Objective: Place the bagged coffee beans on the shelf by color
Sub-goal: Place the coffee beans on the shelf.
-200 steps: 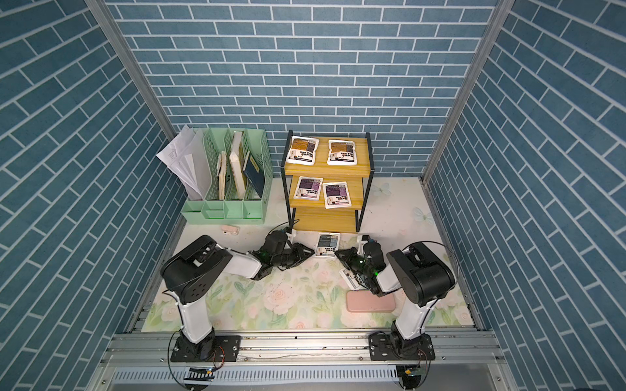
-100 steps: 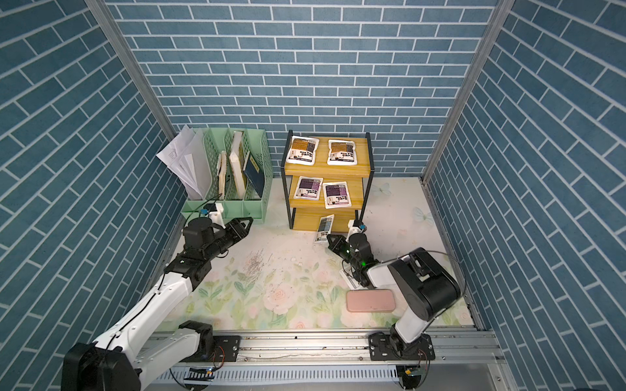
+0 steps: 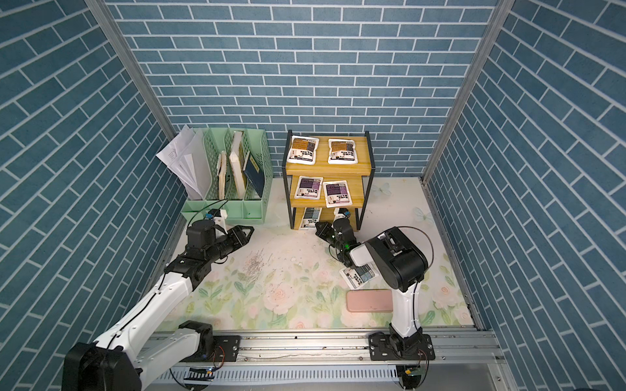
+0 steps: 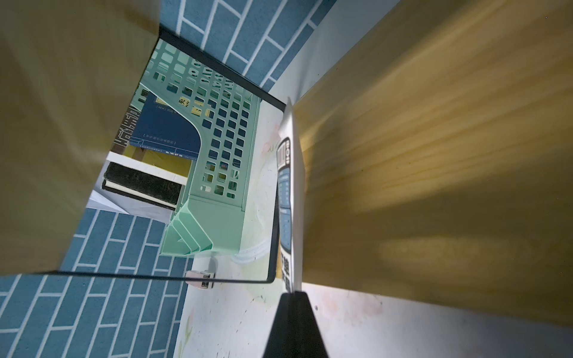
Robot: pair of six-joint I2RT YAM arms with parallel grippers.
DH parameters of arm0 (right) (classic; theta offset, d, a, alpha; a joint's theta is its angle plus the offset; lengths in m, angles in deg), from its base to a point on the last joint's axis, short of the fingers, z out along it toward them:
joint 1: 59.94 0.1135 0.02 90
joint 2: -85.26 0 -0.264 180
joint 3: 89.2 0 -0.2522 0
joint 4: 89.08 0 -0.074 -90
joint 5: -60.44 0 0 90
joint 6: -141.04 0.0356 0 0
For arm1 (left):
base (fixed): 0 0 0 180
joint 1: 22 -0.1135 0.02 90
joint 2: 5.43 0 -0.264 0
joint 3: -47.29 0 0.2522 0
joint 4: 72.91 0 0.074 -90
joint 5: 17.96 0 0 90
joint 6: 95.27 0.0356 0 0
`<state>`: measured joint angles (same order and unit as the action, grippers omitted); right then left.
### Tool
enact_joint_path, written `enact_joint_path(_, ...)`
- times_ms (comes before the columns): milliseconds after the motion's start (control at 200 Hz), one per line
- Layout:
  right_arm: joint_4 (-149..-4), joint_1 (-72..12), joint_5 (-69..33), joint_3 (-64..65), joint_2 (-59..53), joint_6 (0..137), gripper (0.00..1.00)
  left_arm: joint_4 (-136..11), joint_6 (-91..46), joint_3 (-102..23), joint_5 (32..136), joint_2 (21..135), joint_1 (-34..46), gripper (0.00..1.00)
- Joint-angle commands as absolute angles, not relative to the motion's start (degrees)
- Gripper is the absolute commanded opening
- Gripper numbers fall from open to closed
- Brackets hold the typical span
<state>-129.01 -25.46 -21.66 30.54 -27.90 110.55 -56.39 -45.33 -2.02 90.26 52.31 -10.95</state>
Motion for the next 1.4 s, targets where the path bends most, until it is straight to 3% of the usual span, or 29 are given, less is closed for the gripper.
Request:
enact_joint_path(0, -133.14, -24.78, -24.7, 29.39, -29.2, 109.03, 0.0, -55.73, -44.21, -0.71, 90.09, 51.44, -11.17, 0.51)
enact_joint_path(510, -123.09, -26.27, -17.74, 15.91, -38.1, 107.86, 0.0, -54.38, -42.98, 0.2, 88.76, 50.04, -10.14, 0.5)
enact_joint_path(895, -119.29, -28.31, -16.73, 12.79, -40.07, 105.88, 0.0, -54.05, -42.08, 0.05, 87.92, 50.26, -9.61, 0.5)
enact_joint_path(1150, -117.95, -28.91, -16.73, 12.44, -40.03, 105.46, 0.3, -54.08, -41.83, -0.18, 87.69, 50.46, -9.61, 0.5)
enact_joint_path(1395, -116.41, -29.0, -17.75, 14.11, -37.55, 104.83, 0.37, -54.41, -41.75, -0.15, 87.58, 50.64, -9.61, 0.5)
